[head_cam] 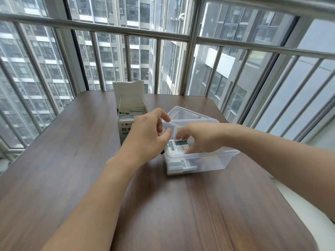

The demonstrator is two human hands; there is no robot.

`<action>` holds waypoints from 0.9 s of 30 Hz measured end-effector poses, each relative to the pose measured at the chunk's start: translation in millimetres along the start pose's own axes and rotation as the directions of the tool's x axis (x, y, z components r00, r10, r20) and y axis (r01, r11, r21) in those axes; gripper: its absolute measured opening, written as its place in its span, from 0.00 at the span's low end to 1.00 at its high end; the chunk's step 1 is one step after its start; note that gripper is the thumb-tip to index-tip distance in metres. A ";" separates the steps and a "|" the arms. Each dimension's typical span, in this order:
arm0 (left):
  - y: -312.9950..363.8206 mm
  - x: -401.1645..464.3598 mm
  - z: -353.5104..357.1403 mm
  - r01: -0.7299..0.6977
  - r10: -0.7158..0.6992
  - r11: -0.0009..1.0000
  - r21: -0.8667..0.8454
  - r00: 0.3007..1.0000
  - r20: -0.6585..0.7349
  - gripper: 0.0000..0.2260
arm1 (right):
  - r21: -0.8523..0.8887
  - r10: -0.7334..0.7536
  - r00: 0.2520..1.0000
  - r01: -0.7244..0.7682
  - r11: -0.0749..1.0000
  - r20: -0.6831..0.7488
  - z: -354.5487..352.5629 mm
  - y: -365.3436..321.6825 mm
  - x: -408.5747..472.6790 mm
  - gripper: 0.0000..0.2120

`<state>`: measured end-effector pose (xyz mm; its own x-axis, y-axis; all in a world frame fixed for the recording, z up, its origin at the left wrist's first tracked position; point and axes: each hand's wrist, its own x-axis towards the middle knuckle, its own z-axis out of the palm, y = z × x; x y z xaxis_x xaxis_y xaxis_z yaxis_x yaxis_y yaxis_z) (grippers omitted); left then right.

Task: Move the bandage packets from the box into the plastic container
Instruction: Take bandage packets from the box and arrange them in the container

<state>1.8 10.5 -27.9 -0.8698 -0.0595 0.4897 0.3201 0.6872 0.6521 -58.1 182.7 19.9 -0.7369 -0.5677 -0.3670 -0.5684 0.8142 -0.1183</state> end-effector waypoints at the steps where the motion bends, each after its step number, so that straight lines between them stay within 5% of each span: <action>1: 0.0 -0.1 0.1 -0.001 0.001 1.000 0.002 1.000 -0.001 0.07 | 0.029 -0.004 1.000 0.004 1.000 -0.007 0.7 0.5 -1.0 0.28; 11: 2.7 -0.6 -1.2 0.007 -0.007 1.000 -0.001 1.000 -0.023 0.04 | 0.250 0.040 0.999 -0.039 0.967 0.002 -2.1 5.4 -6.3 0.29; 15: 12.2 -2.3 -7.9 -0.093 0.097 0.995 0.031 0.983 -0.154 0.03 | 0.181 0.018 0.995 0.001 0.983 -0.103 -24.3 2.2 -20.7 0.23; 18: 15.6 -1.5 -24.4 -0.199 0.182 0.979 0.034 0.795 -0.578 0.04 | 0.182 -0.055 0.907 0.143 0.973 -0.418 -44.9 -12.1 -29.5 0.11; 20: 3.6 1.8 -37.0 -0.189 0.052 0.979 -0.074 0.588 -0.808 0.03 | 0.207 -0.123 0.785 0.306 0.929 -0.608 -55.6 -30.1 -34.0 0.06; 22: -16.4 4.0 -44.7 -0.111 -0.155 0.964 -0.242 0.506 -0.848 0.10 | 0.181 -0.221 0.713 0.442 0.879 -0.666 -64.0 -53.9 -33.6 0.05; 27: -40.6 3.7 -32.8 0.119 -0.412 0.818 -0.563 0.805 -0.428 0.30 | -0.066 -0.374 0.741 0.409 0.910 -0.557 -68.6 -101.2 -3.8 0.06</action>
<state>-2.1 -41.4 -33.7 -0.6712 -0.6406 0.3731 0.3699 0.1469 0.9174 -22.9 94.1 96.5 -0.5377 -0.7929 0.2866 -0.8430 0.5005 -0.1969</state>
